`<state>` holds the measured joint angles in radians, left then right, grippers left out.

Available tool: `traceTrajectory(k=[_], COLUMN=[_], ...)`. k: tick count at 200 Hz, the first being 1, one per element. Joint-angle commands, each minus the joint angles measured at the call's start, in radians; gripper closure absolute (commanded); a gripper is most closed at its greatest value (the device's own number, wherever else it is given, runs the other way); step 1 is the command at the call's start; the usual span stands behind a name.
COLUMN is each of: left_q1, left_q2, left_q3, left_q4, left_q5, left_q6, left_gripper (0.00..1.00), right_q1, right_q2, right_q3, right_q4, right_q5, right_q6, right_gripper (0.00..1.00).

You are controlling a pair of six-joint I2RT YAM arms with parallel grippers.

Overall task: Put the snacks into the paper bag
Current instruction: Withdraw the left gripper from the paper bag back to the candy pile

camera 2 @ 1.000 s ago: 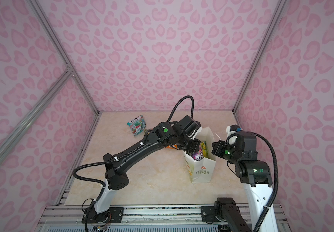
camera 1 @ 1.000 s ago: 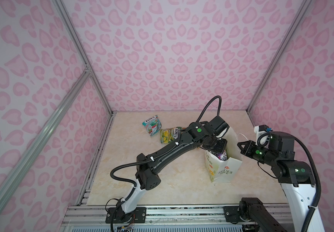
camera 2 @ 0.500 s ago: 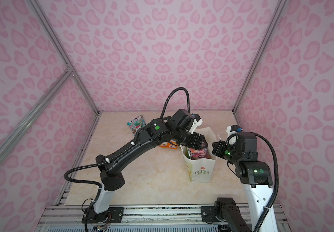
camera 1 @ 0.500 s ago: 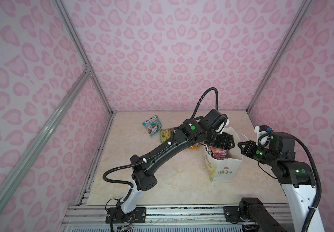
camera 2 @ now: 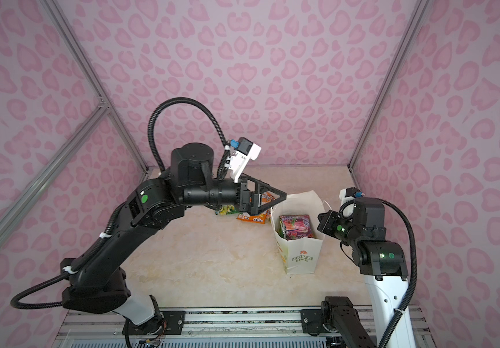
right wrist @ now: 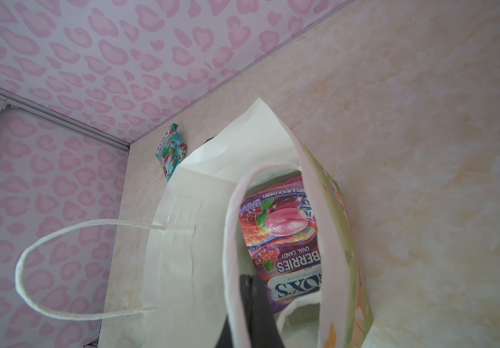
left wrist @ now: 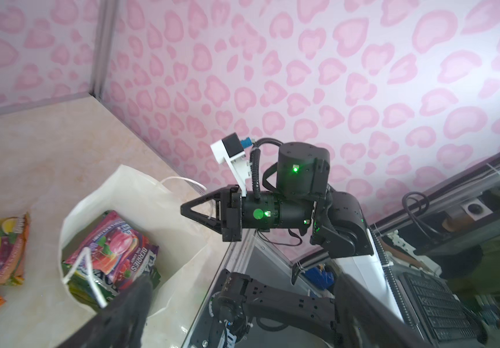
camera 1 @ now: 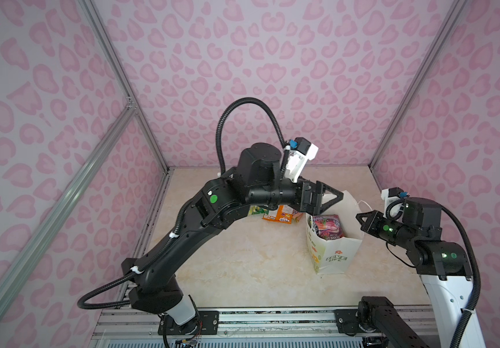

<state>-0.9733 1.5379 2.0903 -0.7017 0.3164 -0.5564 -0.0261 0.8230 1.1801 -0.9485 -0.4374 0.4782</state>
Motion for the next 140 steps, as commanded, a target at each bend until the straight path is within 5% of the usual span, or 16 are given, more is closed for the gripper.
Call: traceTrajectory(k=[1,68,140], left_q1=[0.073,0.498,0.750], left_q2=[-0.126,-0.389,-0.148], left_q3=[-0.155,-0.718,-1.027], left_q4=[0.100,0.180,0.355], left_q5=[-0.081,0.048,0.153], left_q6=[-0.020,-0.108,-0.045], left_gripper=[0.03,0.03,0.01], right_q1=[-0.001,-0.002,-0.002], right_q2=[0.001,0.002,-0.010], right_q3=[0.000,-0.005,-0.001], right_q4=[0.010,0.011,-0.010], right_q5=[-0.001,-0.003,0.005], right_q6=[-0.010,-0.009,-0.012], right_gripper=[1.00,1.00,1.00])
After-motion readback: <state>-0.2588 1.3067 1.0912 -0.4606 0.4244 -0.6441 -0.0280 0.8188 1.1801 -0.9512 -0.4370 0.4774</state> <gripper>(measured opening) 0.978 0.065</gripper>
